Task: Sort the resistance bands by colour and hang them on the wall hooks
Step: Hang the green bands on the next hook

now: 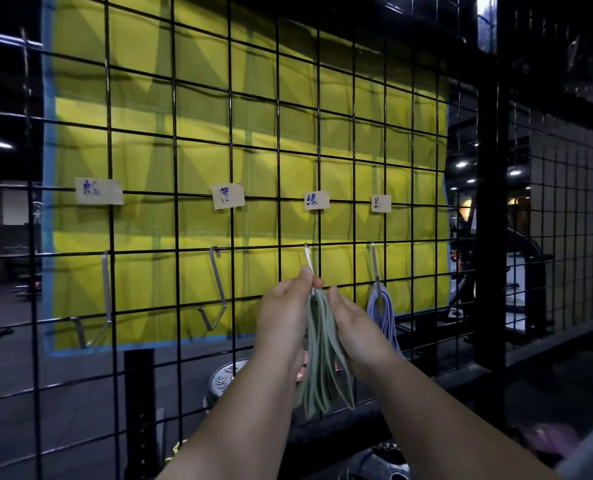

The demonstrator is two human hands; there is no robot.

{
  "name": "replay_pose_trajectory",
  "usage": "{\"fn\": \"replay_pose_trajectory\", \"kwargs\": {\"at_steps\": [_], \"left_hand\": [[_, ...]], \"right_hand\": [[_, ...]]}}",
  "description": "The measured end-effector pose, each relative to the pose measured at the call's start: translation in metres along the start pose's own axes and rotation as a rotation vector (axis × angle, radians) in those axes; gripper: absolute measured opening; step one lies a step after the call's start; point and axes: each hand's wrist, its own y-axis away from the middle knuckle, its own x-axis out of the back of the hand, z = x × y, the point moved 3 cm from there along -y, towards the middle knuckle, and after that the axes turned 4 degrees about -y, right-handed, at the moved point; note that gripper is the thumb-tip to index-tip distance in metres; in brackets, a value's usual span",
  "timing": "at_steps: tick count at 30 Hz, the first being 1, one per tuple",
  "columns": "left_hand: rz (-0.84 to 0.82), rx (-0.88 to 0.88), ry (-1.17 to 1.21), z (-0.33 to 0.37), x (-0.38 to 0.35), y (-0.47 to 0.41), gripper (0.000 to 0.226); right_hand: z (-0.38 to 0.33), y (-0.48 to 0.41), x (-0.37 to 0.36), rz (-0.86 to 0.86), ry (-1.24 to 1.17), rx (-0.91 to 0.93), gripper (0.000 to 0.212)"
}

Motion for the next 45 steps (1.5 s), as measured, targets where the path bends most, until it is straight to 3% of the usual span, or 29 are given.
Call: {"fn": "replay_pose_trajectory", "kwargs": {"at_steps": [4,9,16,20,24,27,28,32,35,41,45], "left_hand": [[0.012,-0.107,-0.095,-0.005,-0.009,0.001,0.035],[0.014,-0.057,-0.102,-0.011,-0.018,-0.003,0.037],[0.042,-0.012,-0.007,-0.014,-0.015,-0.006,0.036],[0.048,-0.011,0.064,-0.017,-0.015,-0.005,0.035],[0.054,-0.081,0.017,-0.031,-0.017,0.001,0.019],[0.013,-0.086,-0.161,-0.054,-0.017,0.008,0.063],[0.029,-0.093,-0.234,-0.062,-0.016,0.011,0.068],[0.124,-0.119,-0.362,-0.081,-0.012,0.022,0.040],[0.148,-0.128,-0.419,-0.090,-0.013,0.026,0.052],[0.183,-0.130,-0.404,-0.103,-0.019,0.030,0.046],[0.206,-0.128,-0.438,-0.117,-0.018,0.032,0.027]], "right_hand": [[-0.001,-0.002,0.012,0.070,0.104,0.050,0.029],[0.004,-0.005,0.016,0.177,0.120,0.126,0.037],[0.008,-0.004,0.013,0.127,0.142,0.081,0.033],[0.020,0.002,0.011,0.112,0.055,0.018,0.019],[0.030,0.014,0.009,0.102,0.046,-0.035,0.041],[0.034,0.022,0.009,0.045,0.046,-0.072,0.039],[0.035,0.024,0.010,0.025,0.012,-0.096,0.038],[0.042,0.028,0.016,0.015,-0.190,-0.177,0.045],[0.048,0.030,0.018,-0.018,-0.220,-0.206,0.050],[0.056,0.034,0.022,-0.049,-0.038,-0.183,0.041],[0.065,0.042,0.026,-0.019,0.120,-0.145,0.052]]}}
